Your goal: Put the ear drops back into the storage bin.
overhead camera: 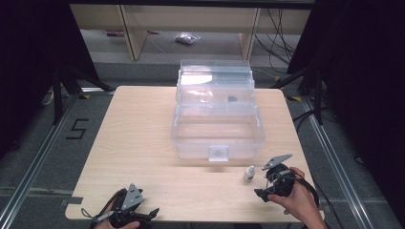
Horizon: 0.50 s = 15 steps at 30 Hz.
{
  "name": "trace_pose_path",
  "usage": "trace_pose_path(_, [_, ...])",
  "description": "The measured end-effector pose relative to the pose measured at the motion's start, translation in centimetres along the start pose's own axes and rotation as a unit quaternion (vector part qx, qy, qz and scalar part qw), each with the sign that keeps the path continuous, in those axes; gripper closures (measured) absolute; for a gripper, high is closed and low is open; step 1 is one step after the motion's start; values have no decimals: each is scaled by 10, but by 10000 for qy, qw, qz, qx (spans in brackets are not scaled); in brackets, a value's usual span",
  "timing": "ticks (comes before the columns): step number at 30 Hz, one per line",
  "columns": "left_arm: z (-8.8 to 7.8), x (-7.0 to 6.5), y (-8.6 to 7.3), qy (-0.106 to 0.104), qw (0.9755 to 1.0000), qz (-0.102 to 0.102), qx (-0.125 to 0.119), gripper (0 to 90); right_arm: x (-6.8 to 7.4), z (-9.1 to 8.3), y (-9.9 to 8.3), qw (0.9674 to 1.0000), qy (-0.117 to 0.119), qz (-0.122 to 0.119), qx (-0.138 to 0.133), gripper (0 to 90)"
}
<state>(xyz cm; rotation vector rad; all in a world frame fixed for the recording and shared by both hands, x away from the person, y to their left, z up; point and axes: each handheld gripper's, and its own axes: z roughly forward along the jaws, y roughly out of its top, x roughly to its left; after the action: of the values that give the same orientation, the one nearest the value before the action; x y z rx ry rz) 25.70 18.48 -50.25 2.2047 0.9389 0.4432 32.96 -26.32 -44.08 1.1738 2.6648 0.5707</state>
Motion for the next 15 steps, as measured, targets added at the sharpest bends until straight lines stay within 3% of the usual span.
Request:
trace_pose_path(2, [0, 0, 0, 0, 10000, 11, 5, 149, 1, 1, 4, 10000, 21, -15, 29, 200])
trace_pose_path(4, [0, 0, 0, 5, 10000, 18, -3, 149, -1, 1, 9, 9998, -10, -177, 45, 203])
trace_pose_path(9, [0, 0, 0, 6, 10000, -4, -1, 148, 0, 2, 18, 9998, -14, -115, 160, 208])
trace_pose_path(10, [0, 0, 0, 1, 10000, -1, -1, 149, -1, 2, 20, 9995, -26, -256, 176, 209])
trace_pose_path(13, [1, 0, 0, -10, 10000, -76, -61, 148, -2, 4, 25, 9992, -7, -321, 240, 219])
trace_pose_path(15, [1, 2, 0, 16, 10000, 13, 4, 149, -3, 7, 28, 9989, -13, -368, 276, 224])
